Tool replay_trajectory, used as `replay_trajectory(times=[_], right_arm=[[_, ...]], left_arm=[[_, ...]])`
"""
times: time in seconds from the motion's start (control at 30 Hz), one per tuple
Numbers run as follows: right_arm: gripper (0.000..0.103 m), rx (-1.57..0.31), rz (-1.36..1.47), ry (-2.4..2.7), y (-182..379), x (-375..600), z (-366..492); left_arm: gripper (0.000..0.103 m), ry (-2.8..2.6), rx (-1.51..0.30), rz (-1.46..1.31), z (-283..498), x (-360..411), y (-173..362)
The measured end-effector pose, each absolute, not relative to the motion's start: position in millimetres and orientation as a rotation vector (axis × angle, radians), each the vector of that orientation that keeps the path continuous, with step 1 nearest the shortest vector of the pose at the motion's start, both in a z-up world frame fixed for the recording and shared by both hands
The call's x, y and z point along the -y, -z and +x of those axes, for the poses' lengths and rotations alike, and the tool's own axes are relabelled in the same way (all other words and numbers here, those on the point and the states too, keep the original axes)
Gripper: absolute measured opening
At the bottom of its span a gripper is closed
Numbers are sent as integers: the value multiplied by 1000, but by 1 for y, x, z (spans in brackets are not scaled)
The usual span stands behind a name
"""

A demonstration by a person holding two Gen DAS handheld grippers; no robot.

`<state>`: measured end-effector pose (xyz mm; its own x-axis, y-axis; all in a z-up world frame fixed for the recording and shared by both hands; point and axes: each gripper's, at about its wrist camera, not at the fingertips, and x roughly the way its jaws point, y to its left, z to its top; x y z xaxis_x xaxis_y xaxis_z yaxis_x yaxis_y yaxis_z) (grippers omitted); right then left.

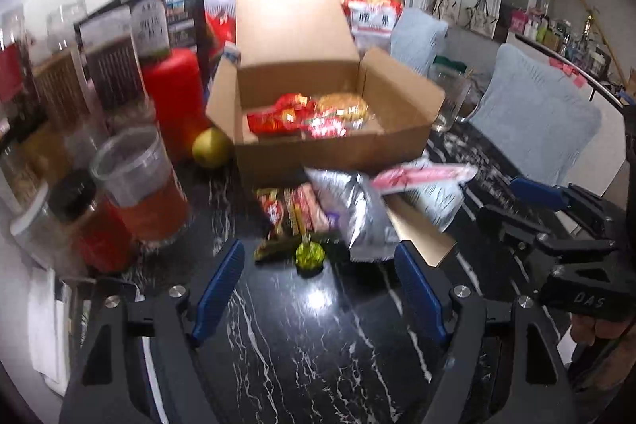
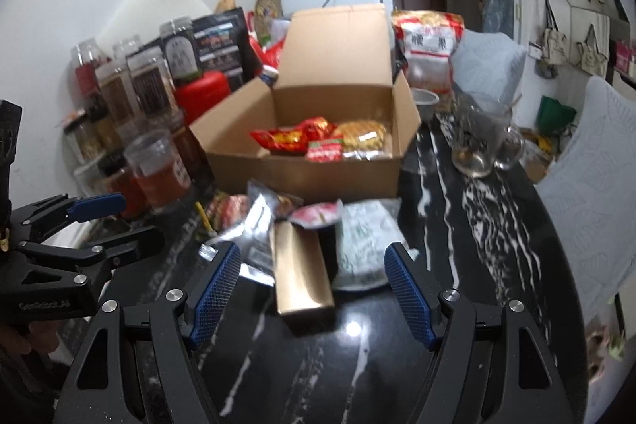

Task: Organize snacks
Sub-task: 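Grasp the green-wrapped lollipop with the left gripper while the right grasps the pink popsicle packet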

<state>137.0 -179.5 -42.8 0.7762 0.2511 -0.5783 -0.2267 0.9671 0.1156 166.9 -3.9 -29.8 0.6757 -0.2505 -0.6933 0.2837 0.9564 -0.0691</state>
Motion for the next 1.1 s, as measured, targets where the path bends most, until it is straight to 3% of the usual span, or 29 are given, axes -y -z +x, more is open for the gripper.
replay_trajectory(times=[0.5,0.53,0.63,0.83,0.93,1.1], right_arm=[[75,-707,64,-310,80,178,165],[75,-709,66,-314,81,178,168],[75,-711,74,-332,83,178,175],[75,-721,96,-348,88,181,192],[75,-720,104,-351,87,182,199],[75,-710,104,-371,86,179,209]], left_arm=[[78,297,-852,-8,197,-1,89],[76,300,-855,-11,200,-1,91],[56,323,-867,-5,207,2,97],[47,360,-920,-20,225,10,110],[28,353,-931,-15,230,13,115],[25,371,-932,2,233,19,115]])
